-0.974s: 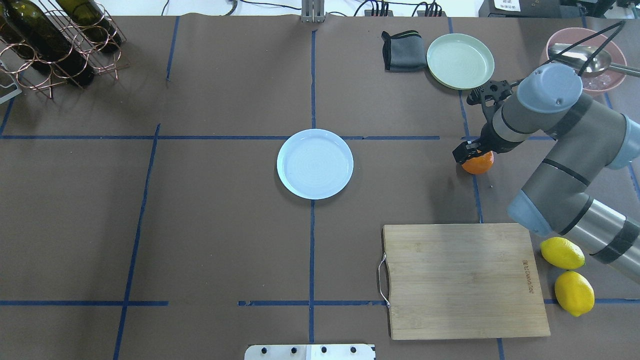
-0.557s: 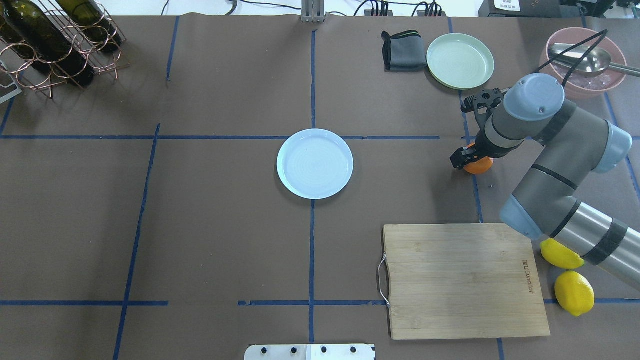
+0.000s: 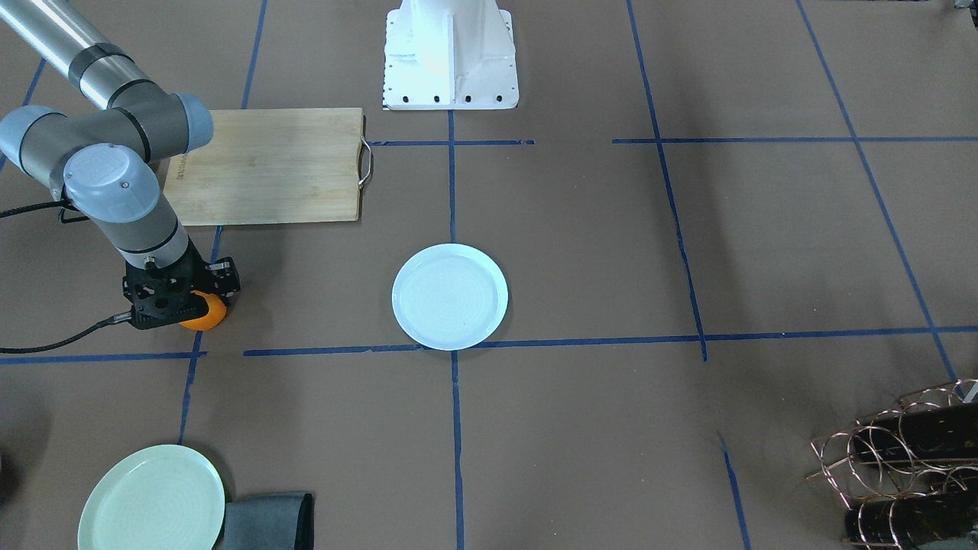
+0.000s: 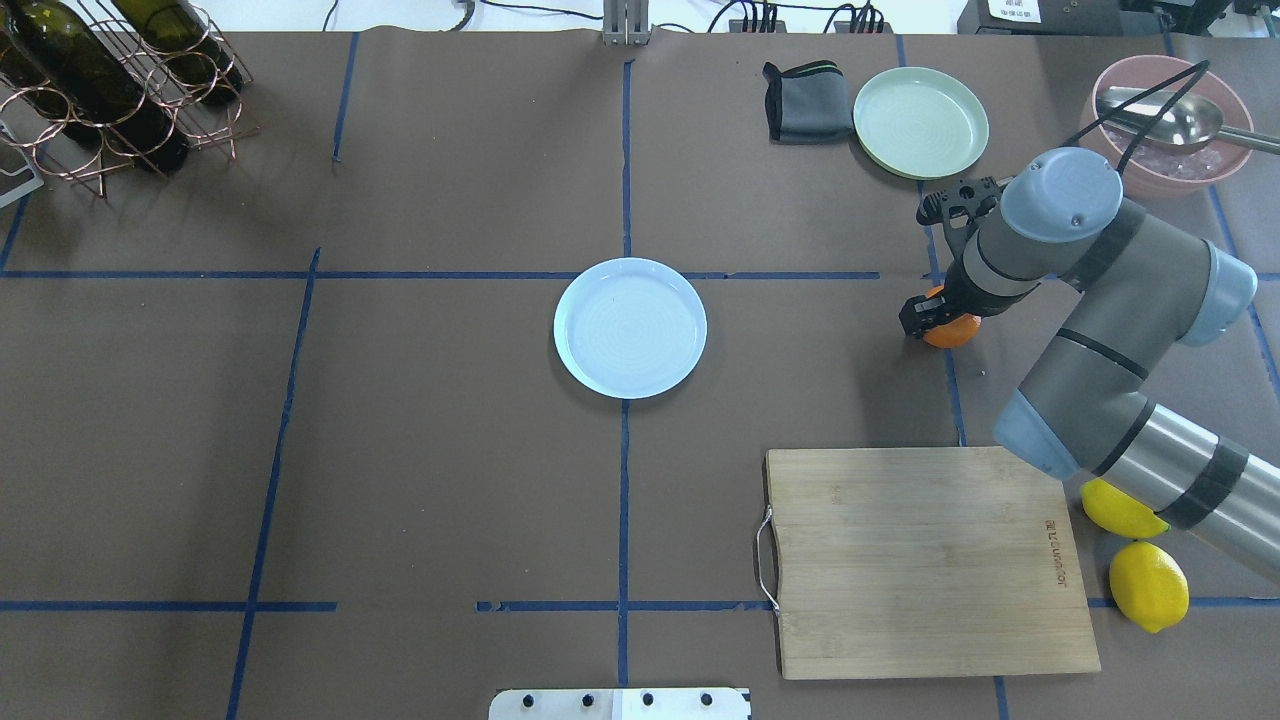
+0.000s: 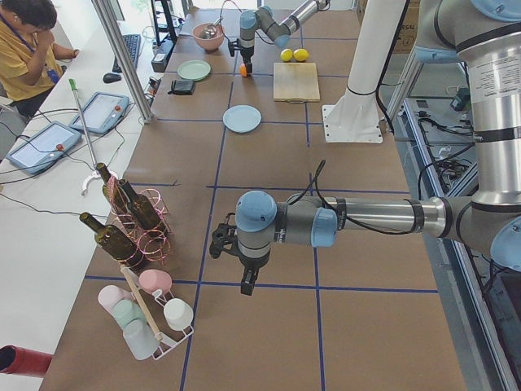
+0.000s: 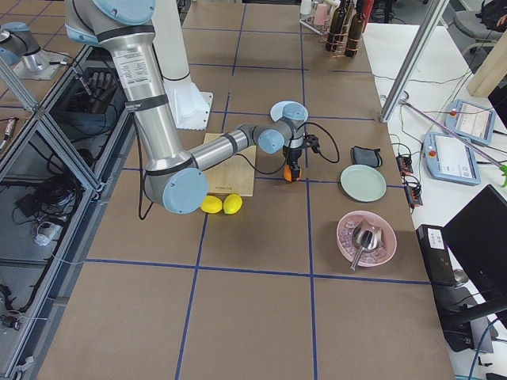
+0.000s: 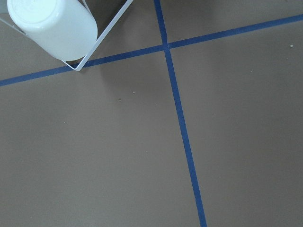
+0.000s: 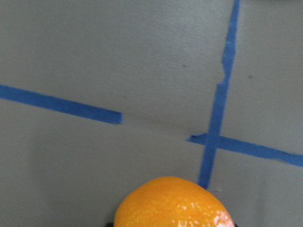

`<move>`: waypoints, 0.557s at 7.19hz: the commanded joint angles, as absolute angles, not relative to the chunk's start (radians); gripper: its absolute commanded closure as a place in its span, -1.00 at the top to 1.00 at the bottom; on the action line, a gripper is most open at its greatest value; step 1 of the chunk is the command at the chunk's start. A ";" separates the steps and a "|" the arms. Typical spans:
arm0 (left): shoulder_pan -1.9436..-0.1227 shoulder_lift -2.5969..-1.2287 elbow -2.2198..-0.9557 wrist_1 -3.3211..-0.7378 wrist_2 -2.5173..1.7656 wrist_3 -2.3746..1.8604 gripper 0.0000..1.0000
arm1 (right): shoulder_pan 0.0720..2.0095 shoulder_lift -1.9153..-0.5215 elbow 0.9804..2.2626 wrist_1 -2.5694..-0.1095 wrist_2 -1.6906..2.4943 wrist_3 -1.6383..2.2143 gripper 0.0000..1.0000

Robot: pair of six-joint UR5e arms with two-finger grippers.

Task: Pick orange to plate
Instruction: 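Carry the orange with the right gripper over the light blue plate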

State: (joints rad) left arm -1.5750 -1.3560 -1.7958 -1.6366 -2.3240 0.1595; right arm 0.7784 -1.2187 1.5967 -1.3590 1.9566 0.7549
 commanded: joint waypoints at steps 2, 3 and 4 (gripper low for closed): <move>-1.574 -1.356 -1.795 -1.635 -2.324 0.161 1.00 | 0.692 -1.005 1.588 -1.362 1.954 1.064 -1.00; -1.575 -1.356 -1.795 -1.635 -2.324 0.161 1.00 | 0.645 -0.918 1.560 -1.373 1.927 1.172 -1.00; -1.574 -1.356 -1.793 -1.635 -2.324 0.161 1.00 | 0.608 -0.819 1.490 -1.390 1.883 1.187 -1.00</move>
